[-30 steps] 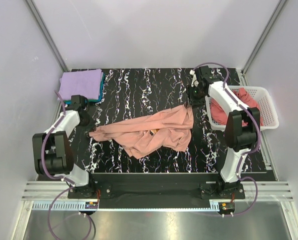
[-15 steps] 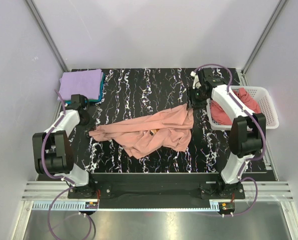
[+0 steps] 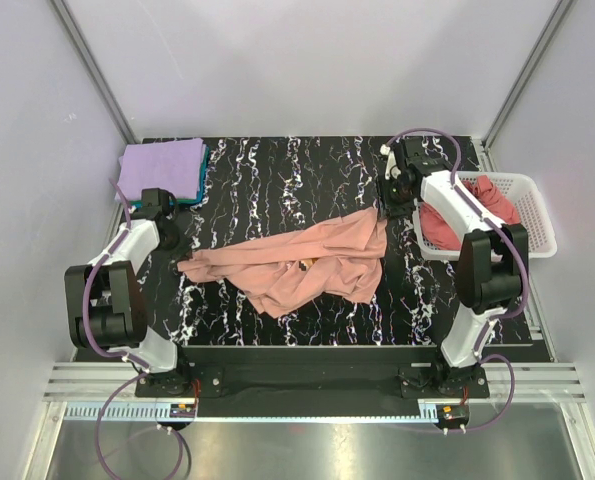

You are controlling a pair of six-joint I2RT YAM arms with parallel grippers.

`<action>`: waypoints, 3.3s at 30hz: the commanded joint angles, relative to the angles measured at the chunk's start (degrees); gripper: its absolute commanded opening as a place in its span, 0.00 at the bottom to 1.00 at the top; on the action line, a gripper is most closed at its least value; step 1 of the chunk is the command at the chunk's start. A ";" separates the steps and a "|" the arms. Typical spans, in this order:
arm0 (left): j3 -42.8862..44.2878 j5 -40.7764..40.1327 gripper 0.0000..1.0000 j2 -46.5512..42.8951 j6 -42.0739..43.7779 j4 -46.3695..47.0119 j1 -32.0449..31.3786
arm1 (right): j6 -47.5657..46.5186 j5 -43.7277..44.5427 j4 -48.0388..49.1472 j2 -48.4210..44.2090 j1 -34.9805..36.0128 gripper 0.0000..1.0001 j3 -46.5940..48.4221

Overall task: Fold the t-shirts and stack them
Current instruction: Flatten the tshirt out

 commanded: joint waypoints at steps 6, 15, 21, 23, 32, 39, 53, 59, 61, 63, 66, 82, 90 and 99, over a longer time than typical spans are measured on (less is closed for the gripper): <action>1.10 1.20 0.00 -0.56 0.41 1.93 0.27 | -0.69 3.43 2.45 0.65 0.25 0.39 -0.21; 1.44 2.86 0.00 -1.26 -0.12 2.46 0.27 | -0.60 -0.53 4.39 5.05 0.25 0.07 5.41; 15.48 1.91 0.00 -9.75 -3.27 -5.09 0.35 | -0.95 13.78 -5.44 -1.01 0.25 0.00 23.05; 20.84 0.32 0.00 -12.06 -5.03 -7.90 0.88 | -1.04 19.05 -7.56 -2.68 0.25 0.00 33.06; 42.74 -0.21 0.00 -19.27 -16.81 -8.70 3.51 | 2.39 27.95 -6.60 -12.34 0.25 0.00 49.35; 49.17 7.87 0.00 -24.80 -20.59 -12.56 3.52 | 2.92 23.63 2.18 -29.56 0.25 0.00 40.84; 64.98 9.81 0.00 -35.97 -22.61 -21.88 3.52 | 7.92 14.67 12.55 -49.53 0.25 0.00 37.84; 71.31 12.44 0.00 -34.66 -26.48 -22.50 3.52 | 9.51 17.66 14.23 -49.98 0.25 0.00 43.38; 71.32 13.41 0.00 -34.40 -27.10 -22.24 3.52 | 10.03 17.05 13.80 -49.10 0.34 0.00 43.03; 71.23 13.85 0.00 -33.26 -26.75 -22.58 3.52 | 11.61 16.00 11.51 -48.13 0.25 0.00 41.72; 70.36 13.59 0.00 -30.89 -24.13 -23.64 3.60 | 12.93 11.44 9.67 -45.68 0.25 0.00 39.43; 71.67 5.60 0.00 -32.01 -17.87 -28.65 3.52 | 14.78 2.81 -0.53 -41.70 0.25 0.00 48.57; 69.56 5.50 0.00 -39.22 -17.34 -33.39 3.43 | 13.56 4.47 -7.56 -48.74 0.25 0.00 46.90; 74.83 6.65 0.00 -37.91 -19.89 -37.09 3.43 | 11.00 7.21 -11.08 -47.18 0.25 0.00 53.22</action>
